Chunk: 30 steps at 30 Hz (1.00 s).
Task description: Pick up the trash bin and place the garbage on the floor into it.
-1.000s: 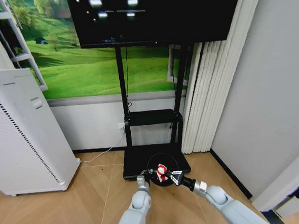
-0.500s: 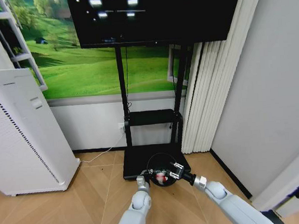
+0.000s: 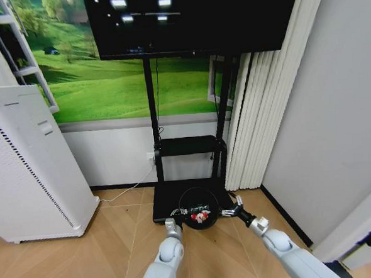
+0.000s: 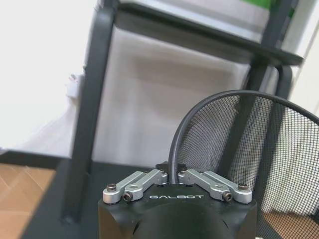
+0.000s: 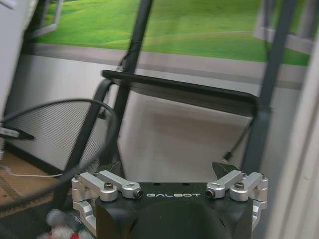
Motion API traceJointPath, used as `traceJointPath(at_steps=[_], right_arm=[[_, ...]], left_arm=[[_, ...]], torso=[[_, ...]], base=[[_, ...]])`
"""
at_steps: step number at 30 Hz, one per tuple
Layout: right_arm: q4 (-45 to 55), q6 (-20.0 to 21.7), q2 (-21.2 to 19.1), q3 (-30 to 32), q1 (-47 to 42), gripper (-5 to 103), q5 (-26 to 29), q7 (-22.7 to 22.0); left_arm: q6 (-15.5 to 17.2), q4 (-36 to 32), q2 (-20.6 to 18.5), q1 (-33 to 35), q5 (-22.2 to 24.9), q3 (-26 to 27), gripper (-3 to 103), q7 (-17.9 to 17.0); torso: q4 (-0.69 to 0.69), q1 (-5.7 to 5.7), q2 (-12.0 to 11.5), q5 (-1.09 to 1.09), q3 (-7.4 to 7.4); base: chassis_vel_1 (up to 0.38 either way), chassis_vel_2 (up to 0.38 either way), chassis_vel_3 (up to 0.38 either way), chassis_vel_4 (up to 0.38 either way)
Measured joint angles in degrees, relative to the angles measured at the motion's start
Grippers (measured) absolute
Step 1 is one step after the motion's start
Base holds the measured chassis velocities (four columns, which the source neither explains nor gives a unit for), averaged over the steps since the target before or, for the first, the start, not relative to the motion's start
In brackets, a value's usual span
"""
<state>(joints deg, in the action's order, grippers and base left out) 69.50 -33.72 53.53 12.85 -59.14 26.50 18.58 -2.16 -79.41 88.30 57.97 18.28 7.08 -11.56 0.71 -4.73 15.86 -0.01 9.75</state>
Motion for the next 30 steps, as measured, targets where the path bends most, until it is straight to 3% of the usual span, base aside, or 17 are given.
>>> traceJointPath(at_steps=[5, 14, 23, 30], right_arm=[[-1.77, -0.35, 1.53, 1.08, -0.59, 100, 1.89, -2.23], [-6.91, -4.76, 2.41, 2.46, -1.16, 100, 2.57, -4.11], [-10.34, -8.24, 4.18, 4.91, -1.93, 100, 1.03, -4.18], [-14.00, -8.84, 7.02, 7.70, -2.41, 100, 1.05, -4.25]], left_arm=[[-0.68, -4.83, -1.82, 2.04, -0.22, 3.82, 2, -0.37], [-1.24, -14.38, -6.12, 9.66, -0.11, 9.06, 2, -0.42], [-1.60, -17.96, -7.34, 11.81, 0.39, 11.37, 2, -0.81], [-4.55, -18.58, -9.11, 12.83, 0.36, 14.76, 2, 0.25]], torso=[[-0.02, 0.00, 0.00, 0.01, 0.00], [-0.02, 0.00, 0.01, 0.00, 0.00], [-0.01, 0.00, 0.01, 0.00, 0.00], [-0.02, 0.00, 0.01, 0.00, 0.00]], base=[[0.000, 0.000, 0.000, 0.000], [0.000, 0.000, 0.000, 0.000], [0.000, 0.000, 0.000, 0.000], [0.000, 0.000, 0.000, 0.000]])
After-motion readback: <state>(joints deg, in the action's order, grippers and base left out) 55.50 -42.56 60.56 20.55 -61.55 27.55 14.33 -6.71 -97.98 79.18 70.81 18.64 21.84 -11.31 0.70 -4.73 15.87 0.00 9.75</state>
